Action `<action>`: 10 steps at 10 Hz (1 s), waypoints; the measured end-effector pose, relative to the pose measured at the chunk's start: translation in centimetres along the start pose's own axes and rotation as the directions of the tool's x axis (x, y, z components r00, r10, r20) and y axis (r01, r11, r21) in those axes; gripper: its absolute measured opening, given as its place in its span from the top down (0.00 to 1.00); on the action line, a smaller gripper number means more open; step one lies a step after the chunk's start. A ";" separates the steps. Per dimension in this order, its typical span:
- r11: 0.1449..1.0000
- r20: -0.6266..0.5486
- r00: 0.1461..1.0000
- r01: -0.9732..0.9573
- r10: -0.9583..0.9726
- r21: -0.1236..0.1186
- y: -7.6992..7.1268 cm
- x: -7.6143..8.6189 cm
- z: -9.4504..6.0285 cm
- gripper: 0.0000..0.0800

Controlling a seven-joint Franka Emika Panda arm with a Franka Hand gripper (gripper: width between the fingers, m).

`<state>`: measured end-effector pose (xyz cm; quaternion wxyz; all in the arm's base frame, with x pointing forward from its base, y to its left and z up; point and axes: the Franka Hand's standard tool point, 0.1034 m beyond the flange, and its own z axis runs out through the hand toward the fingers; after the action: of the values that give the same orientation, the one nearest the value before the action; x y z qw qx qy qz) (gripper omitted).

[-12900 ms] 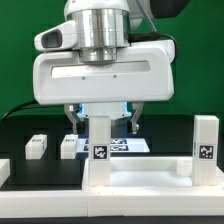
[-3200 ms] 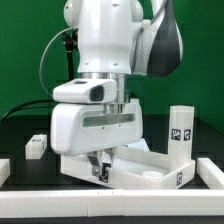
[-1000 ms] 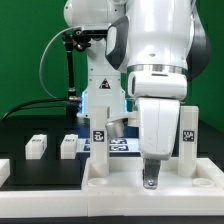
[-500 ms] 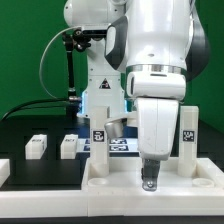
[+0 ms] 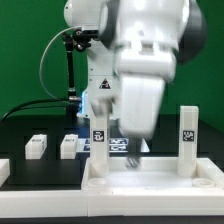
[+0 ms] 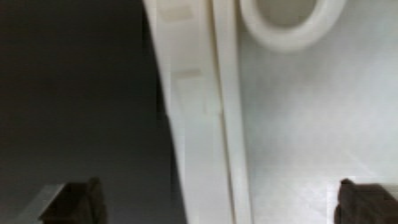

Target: Assemble desk

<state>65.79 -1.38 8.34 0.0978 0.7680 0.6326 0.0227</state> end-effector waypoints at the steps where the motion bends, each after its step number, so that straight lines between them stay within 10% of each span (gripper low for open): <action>1: 1.000 0.026 1.000 0.012 -0.013 0.024 0.8 -3.1 -2.5 0.19; 3: 0.992 0.043 0.992 -0.122 0.122 0.010 2.1 -5.9 -4.0 0.19; 8: 0.897 0.042 0.897 -0.442 0.441 0.006 1.6 -5.5 -3.6 0.19; 10: 0.836 0.040 0.837 -0.548 0.546 0.039 0.4 -9.4 -3.7 0.19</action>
Offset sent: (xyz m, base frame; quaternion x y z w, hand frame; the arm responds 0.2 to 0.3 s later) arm 0.0000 0.0000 0.0000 0.0000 0.0000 0.1938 0.9810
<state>63.77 -10.15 12.84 0.0773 0.9190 0.3859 0.0237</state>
